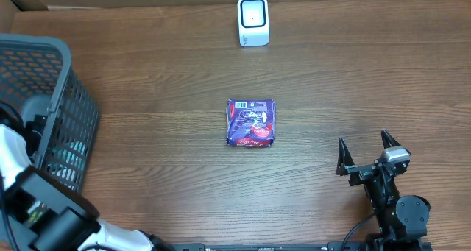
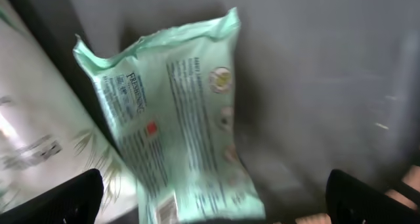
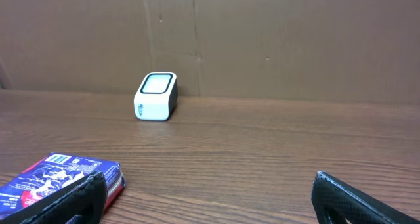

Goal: Scan the item barcode
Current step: 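Return the left gripper into the basket and grasp the mint-green wipes pack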

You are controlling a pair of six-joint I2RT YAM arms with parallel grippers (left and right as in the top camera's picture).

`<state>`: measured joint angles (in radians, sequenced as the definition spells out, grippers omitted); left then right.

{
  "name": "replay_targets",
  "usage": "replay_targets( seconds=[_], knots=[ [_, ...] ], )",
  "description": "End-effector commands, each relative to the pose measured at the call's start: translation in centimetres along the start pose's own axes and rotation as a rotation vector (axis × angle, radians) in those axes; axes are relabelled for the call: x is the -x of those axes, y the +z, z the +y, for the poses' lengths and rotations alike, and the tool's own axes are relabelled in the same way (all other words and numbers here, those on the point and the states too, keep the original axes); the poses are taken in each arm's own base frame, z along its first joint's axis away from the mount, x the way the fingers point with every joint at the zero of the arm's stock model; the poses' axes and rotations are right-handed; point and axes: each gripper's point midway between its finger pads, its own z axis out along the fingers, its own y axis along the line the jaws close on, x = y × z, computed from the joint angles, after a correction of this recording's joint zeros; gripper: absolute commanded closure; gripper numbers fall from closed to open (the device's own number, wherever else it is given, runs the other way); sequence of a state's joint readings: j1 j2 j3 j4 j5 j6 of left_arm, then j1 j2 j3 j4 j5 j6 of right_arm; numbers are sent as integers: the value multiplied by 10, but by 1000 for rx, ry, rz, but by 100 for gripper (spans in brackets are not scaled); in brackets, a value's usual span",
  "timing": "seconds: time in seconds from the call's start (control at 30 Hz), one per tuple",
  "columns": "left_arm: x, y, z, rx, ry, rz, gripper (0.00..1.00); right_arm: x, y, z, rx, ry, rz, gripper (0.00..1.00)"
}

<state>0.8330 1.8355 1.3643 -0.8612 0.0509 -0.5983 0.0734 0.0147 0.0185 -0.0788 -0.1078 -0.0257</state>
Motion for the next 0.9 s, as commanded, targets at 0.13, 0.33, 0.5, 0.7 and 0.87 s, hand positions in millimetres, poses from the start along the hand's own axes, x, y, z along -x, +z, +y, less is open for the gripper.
replay_targets(
  seconds=[0.13, 0.33, 0.5, 0.7, 0.87],
  knots=[
    [-5, 38, 8, 54, -35, 50, 1, -1, 0, 2, 11, 2, -6, 0],
    [-9, 65, 21, 126, -30, 78, 0, -1, 0, 2, 11, 2, -6, 0],
    [-18, 77, 25, 140, 10, 130, 78, -1, 0, 2, 11, 2, -6, 0],
    [-20, 66, 11, 60, 52, 150, 96, -1, 0, 2, 11, 2, -6, 0],
    [-2, 24, -9, -5, 103, 90, 96, -1, 0, 2, 11, 2, -6, 0]
  ],
)
